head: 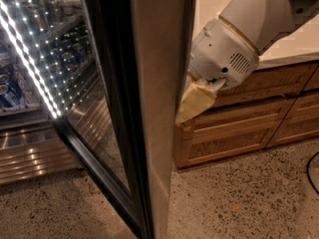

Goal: Close right fridge door

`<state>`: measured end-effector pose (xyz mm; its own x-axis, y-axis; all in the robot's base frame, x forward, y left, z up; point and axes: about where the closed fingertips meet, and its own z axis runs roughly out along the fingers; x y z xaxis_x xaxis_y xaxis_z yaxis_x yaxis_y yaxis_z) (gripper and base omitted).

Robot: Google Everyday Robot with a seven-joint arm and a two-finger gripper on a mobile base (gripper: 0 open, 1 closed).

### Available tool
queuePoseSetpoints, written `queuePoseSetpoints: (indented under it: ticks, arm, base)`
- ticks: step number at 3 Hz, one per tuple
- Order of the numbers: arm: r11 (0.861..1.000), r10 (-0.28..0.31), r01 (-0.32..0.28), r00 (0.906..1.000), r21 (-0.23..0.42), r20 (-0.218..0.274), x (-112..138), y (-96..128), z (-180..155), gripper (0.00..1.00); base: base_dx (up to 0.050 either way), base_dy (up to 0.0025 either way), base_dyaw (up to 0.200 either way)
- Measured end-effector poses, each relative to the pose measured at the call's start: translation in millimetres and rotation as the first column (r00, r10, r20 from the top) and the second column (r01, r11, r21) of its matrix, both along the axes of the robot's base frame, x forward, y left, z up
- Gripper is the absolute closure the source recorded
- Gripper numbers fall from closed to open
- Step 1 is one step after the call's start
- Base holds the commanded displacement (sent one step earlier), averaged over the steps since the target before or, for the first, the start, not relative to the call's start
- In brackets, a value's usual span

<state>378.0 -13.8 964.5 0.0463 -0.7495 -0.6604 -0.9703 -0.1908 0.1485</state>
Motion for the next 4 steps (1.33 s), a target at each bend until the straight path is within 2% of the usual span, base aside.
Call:
queuePoseSetpoints:
  ticks: [2, 4]
  arm:
    - [1.0, 0.009, -0.009, 0.9999, -0.019, 0.008, 1.1, 7.5, 3.9, 1.0]
    - [0.997, 0.039, -0.039, 0.9992, -0.073, 0.006, -13.8, 35.1, 15.7, 1.0]
  base:
    - [0.0, 0.0, 0.0]
    - [0.0, 0.0, 0.0]
